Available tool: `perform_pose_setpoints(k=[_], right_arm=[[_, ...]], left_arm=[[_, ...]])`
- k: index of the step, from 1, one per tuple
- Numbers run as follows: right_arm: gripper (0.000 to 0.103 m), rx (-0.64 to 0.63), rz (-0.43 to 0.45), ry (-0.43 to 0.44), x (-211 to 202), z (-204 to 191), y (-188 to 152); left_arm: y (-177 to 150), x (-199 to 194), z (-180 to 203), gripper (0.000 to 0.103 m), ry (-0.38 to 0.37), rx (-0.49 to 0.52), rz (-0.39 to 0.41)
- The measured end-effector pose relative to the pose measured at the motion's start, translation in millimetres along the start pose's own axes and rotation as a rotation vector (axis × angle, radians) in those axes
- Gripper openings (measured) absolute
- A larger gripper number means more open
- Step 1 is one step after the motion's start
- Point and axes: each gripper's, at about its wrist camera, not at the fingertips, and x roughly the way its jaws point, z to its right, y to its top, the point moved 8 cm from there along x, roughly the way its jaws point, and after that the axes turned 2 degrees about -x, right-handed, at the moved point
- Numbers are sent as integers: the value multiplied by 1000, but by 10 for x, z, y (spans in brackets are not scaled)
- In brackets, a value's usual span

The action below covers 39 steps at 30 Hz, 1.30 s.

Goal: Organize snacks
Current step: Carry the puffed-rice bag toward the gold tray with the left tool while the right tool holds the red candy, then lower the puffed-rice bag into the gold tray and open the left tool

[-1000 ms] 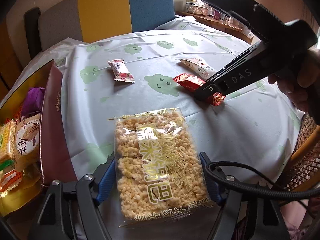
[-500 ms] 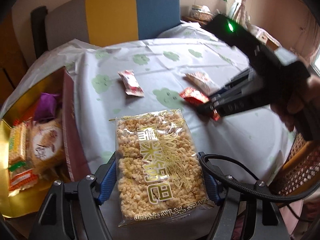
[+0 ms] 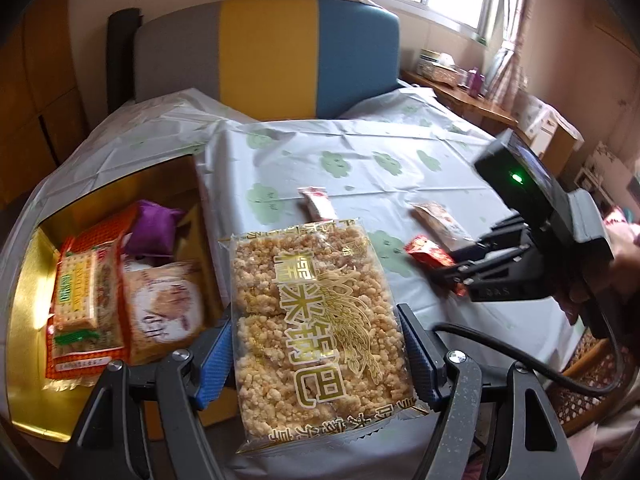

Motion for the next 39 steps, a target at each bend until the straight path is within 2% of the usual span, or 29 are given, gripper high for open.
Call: perform_pose_setpoints(k=[9, 17, 23, 27, 31, 37, 39], right_arm=[[24, -18, 6, -15, 0, -7, 7], [24, -40, 10, -34, 4, -26, 9], [24, -47, 11, -42, 2, -28, 13], [24, -46, 11, -41, 7, -32, 10], [24, -44, 12, -40, -6, -30, 14], [24, -47, 13, -47, -11, -26, 16], [24, -49, 14, -51, -12, -27, 14]], left_arm=[[56, -129, -501, 74, 50, -132, 32], [32, -347, -1152, 75, 150, -261, 66], [-263, -282, -1650, 75, 250, -368, 4], [-503, -230, -1822, 75, 266, -442, -42], [-584, -287, -1906, 75, 302, -456, -27], [-543, -376, -1961, 74, 365, -439, 7], [-506, -378, -1967, 73, 365, -437, 15]])
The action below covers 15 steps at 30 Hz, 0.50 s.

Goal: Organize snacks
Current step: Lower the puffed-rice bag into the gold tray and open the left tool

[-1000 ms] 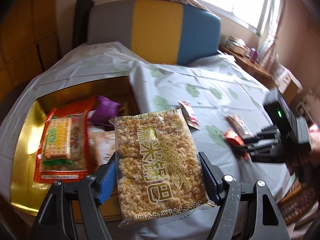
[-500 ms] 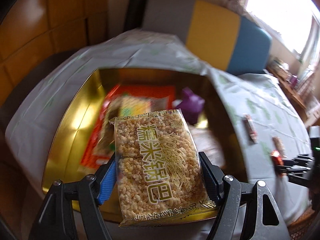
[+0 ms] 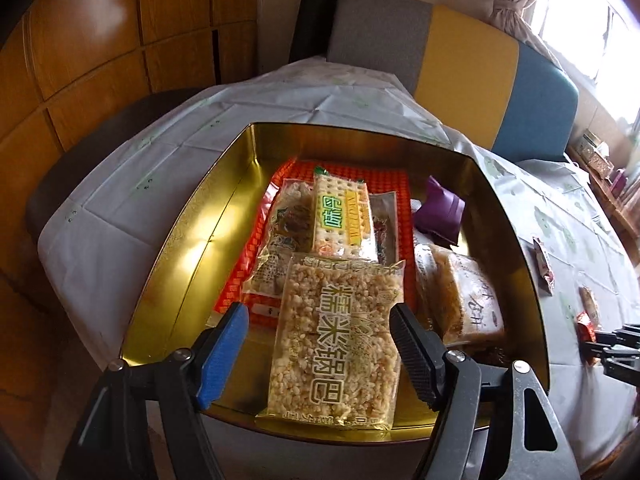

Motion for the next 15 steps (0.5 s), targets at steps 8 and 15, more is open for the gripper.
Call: perform_pose_setpoints(k=[8, 15], right_arm=[[24, -4, 3, -10, 8, -10, -11], [24, -9, 5, -24, 10, -38, -13]], left_arm=[[19, -78, 69, 73, 8, 20, 25], [-23, -97, 82, 73, 28, 30, 23]])
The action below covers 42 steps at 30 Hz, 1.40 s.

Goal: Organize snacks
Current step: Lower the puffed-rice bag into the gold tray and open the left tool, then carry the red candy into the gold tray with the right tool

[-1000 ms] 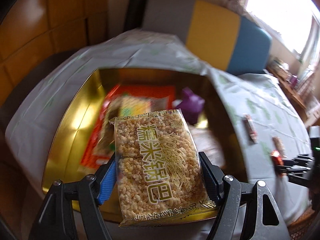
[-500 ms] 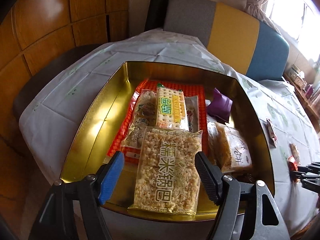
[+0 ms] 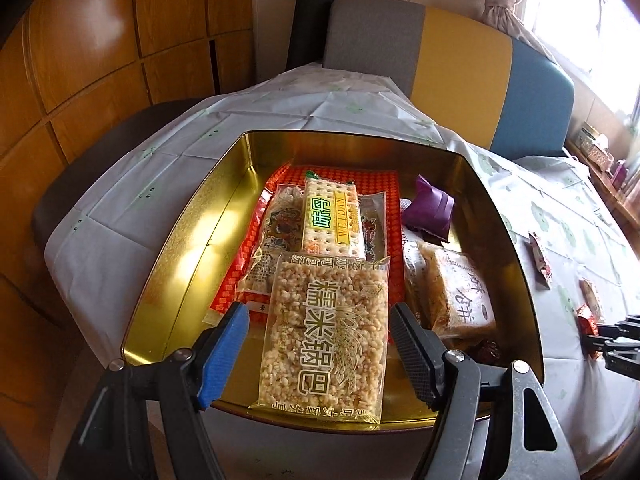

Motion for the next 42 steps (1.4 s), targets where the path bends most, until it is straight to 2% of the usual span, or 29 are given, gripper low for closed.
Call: perform_pose_setpoints(k=[18, 33, 42], right_arm=[[24, -19, 9, -17, -7, 1, 3], [23, -23, 5, -51, -27, -34, -8], [23, 30, -10, -81, -36, -34, 20]], left_arm=[[-49, 43, -64, 73, 42, -1, -13], [-56, 43, -267, 73, 62, -46, -10], [-40, 19, -348, 73, 61, -63, 0]])
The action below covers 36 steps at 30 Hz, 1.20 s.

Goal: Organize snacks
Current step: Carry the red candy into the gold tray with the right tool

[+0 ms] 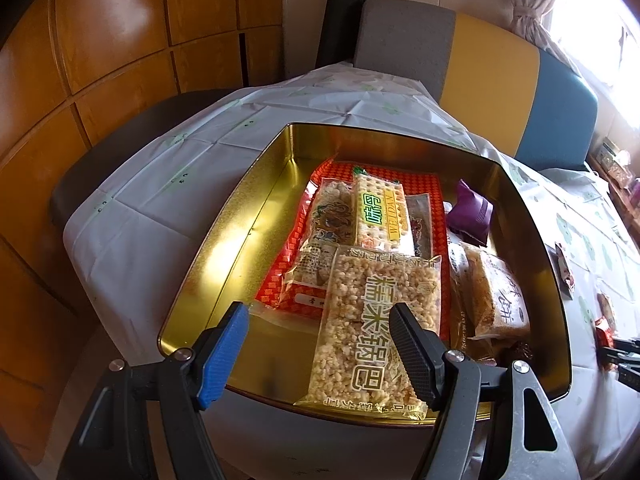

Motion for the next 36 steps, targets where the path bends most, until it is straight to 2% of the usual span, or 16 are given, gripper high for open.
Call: perform_pose_setpoints(k=[3, 7, 12, 16, 18, 24, 26, 29, 36], right_arm=[[22, 40, -3, 0, -5, 25, 39], [22, 59, 15, 47, -28, -41, 88], [22, 73, 22, 34, -17, -54, 136], [22, 95, 66, 54, -136, -110, 209], [22, 101, 99, 74, -226, -168, 291], [22, 53, 184, 212, -488, -611, 560], [22, 23, 208, 248, -566, -800, 639], [22, -18, 245, 303, -703, -1074, 749], [22, -120, 313, 375, -994, -1624, 930]], left_arm=[[7, -8, -32, 73, 3, -7, 3], [15, -10, -73, 73, 13, -15, 5], [26, -17, -130, 73, 24, -28, 6], [45, -32, -170, 74, 34, -33, 16], [51, -38, -186, 77, 39, -36, 17], [57, -47, -224, 82, 48, -45, 21], [63, -57, -252, 88, 53, -53, 24], [78, -87, -293, 90, 64, -60, 36], [97, -128, -324, 91, 73, -55, 50]])
